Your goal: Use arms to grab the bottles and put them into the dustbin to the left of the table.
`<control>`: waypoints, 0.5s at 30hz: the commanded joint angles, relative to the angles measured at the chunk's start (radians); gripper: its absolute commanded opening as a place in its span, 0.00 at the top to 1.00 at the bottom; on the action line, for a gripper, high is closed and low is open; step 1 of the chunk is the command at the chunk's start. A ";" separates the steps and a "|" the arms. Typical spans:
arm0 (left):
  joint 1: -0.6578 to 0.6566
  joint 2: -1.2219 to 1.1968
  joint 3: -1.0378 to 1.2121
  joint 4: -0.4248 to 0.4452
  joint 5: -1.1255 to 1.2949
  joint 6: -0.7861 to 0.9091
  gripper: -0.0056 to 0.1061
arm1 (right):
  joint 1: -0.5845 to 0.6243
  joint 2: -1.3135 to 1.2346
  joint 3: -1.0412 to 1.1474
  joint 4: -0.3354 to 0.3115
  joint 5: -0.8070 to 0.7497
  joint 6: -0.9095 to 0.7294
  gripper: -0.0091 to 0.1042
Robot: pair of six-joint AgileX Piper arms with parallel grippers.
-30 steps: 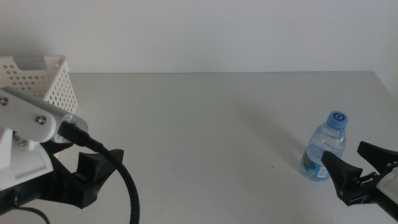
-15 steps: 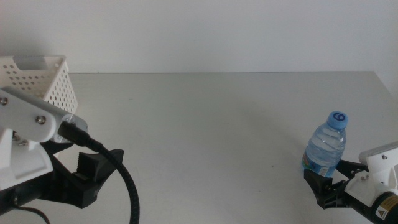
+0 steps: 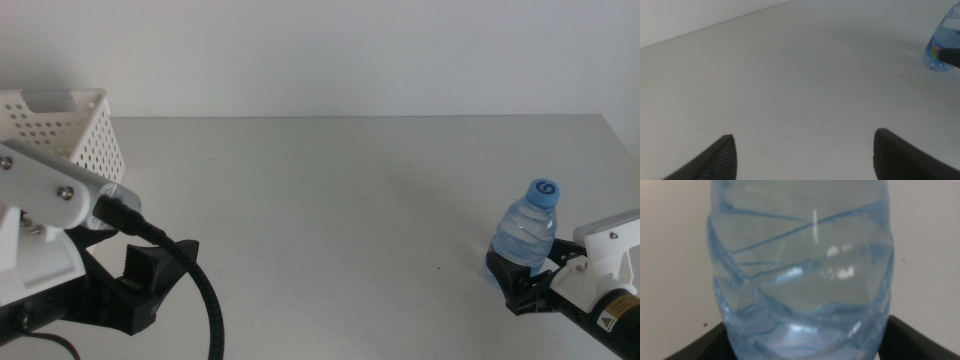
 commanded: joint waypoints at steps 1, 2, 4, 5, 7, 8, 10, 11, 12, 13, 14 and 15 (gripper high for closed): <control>-0.008 -0.005 -0.026 -0.003 -0.068 -0.009 0.11 | -0.006 -0.030 -0.027 -0.012 -0.191 -0.003 0.09; -0.008 -0.005 -0.026 -0.003 -0.068 -0.009 0.11 | -0.006 -0.030 -0.032 -0.014 -0.191 0.000 0.09; -0.008 -0.005 -0.026 -0.003 -0.068 -0.009 0.11 | -0.006 -0.030 -0.044 -0.024 -0.191 0.004 0.09; -0.008 -0.005 -0.026 -0.003 -0.068 -0.009 0.11 | -0.006 -0.030 -0.049 -0.031 -0.191 0.004 0.09; -0.008 -0.005 -0.026 -0.003 -0.068 -0.009 0.11 | -0.006 -0.030 -0.062 -0.035 -0.191 0.003 0.09; -0.008 -0.005 -0.026 -0.003 -0.068 -0.009 0.11 | -0.006 -0.030 -0.068 -0.035 -0.191 0.004 0.09; -0.008 -0.005 -0.026 -0.003 -0.068 -0.009 0.11 | -0.006 -0.030 -0.075 -0.037 -0.191 0.006 0.09; -0.008 -0.005 -0.026 -0.003 -0.068 -0.009 0.11 | -0.006 -0.030 -0.077 -0.037 -0.191 0.007 0.10; -0.008 -0.005 -0.026 -0.003 -0.068 -0.009 0.11 | -0.006 -0.030 -0.077 -0.037 -0.191 0.009 0.10; -0.008 -0.005 -0.026 -0.003 -0.068 -0.009 0.11 | -0.006 -0.030 -0.077 -0.037 -0.191 0.010 0.11; -0.008 -0.005 -0.026 -0.003 -0.068 -0.009 0.11 | -0.006 -0.030 -0.077 -0.037 -0.191 0.012 0.12; -0.008 -0.005 -0.026 -0.003 -0.068 -0.009 0.11 | -0.006 -0.030 -0.077 -0.037 -0.191 0.015 0.14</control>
